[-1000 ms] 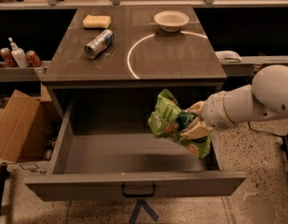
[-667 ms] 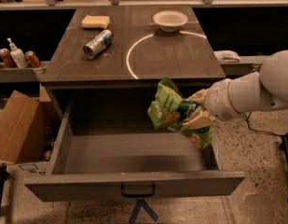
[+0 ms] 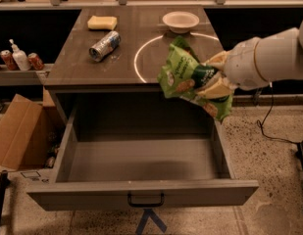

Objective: Pick green rice chip bag from top drawer and place on counter

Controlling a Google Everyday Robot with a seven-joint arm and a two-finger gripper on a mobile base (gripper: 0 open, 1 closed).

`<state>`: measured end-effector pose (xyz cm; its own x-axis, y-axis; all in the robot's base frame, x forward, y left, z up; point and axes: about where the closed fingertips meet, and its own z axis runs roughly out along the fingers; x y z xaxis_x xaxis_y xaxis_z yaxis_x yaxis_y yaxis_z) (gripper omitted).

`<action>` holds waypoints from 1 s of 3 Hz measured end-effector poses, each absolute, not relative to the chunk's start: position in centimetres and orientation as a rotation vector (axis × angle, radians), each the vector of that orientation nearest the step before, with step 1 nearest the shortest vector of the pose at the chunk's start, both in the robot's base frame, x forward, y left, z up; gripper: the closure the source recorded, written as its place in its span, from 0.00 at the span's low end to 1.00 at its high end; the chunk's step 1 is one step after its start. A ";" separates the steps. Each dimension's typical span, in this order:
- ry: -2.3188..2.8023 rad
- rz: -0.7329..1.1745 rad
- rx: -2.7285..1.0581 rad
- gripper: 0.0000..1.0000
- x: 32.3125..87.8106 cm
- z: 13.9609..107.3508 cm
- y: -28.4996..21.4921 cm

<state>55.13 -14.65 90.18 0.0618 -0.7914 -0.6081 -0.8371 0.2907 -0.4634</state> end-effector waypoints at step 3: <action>1.706 0.075 -1.300 1.00 64.7 93.5 -16.7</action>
Offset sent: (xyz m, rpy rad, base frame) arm 0.1118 -0.0406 0.0442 0.1475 -0.0749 -0.1433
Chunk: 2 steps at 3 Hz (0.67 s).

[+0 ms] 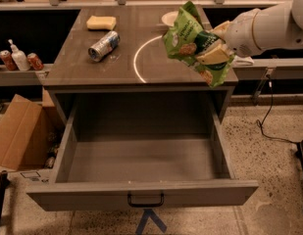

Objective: Pick green rice chip bag from top drawer and place on counter

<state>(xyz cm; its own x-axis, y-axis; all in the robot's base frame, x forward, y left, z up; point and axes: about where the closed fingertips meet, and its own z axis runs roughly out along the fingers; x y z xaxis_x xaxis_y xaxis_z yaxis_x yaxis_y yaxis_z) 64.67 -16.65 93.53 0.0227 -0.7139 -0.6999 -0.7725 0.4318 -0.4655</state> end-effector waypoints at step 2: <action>1.740 0.106 -1.248 1.00 68.7 92.4 -16.1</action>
Offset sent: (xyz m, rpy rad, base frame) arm 0.0603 0.0068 -0.0153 0.0545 0.0444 -0.0629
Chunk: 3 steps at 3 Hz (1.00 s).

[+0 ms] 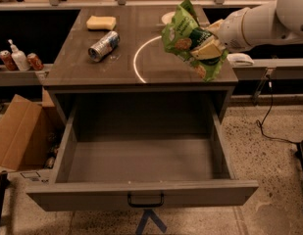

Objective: Pick green rice chip bag from top drawer and place on counter

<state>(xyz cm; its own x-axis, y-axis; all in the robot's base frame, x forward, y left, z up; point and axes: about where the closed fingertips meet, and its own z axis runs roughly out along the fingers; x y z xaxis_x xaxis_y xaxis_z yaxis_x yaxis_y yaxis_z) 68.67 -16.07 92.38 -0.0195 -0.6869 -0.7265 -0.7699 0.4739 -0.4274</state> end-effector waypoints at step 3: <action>1.813 0.133 -1.190 0.82 72.3 90.4 -16.2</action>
Offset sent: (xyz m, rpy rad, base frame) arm 0.0360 -0.0019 -0.0172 0.0108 0.0546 -0.0638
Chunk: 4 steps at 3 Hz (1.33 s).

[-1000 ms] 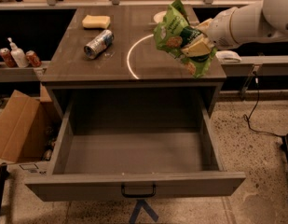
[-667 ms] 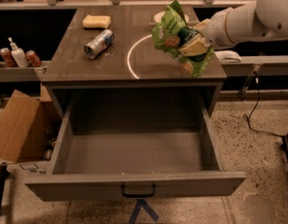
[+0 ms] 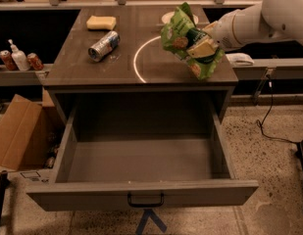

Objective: Pick green rice chip bag from top drawer and place on counter

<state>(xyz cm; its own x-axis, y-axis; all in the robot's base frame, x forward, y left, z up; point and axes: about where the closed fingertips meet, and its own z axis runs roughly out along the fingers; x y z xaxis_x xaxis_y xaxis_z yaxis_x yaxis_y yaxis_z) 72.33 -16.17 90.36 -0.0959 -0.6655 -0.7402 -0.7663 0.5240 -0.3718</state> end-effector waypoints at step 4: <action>1.814 0.168 -1.150 0.00 73.9 89.3 -16.8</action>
Offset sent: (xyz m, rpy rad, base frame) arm 0.0236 -0.0098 -0.0143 0.0388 0.0226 -0.0291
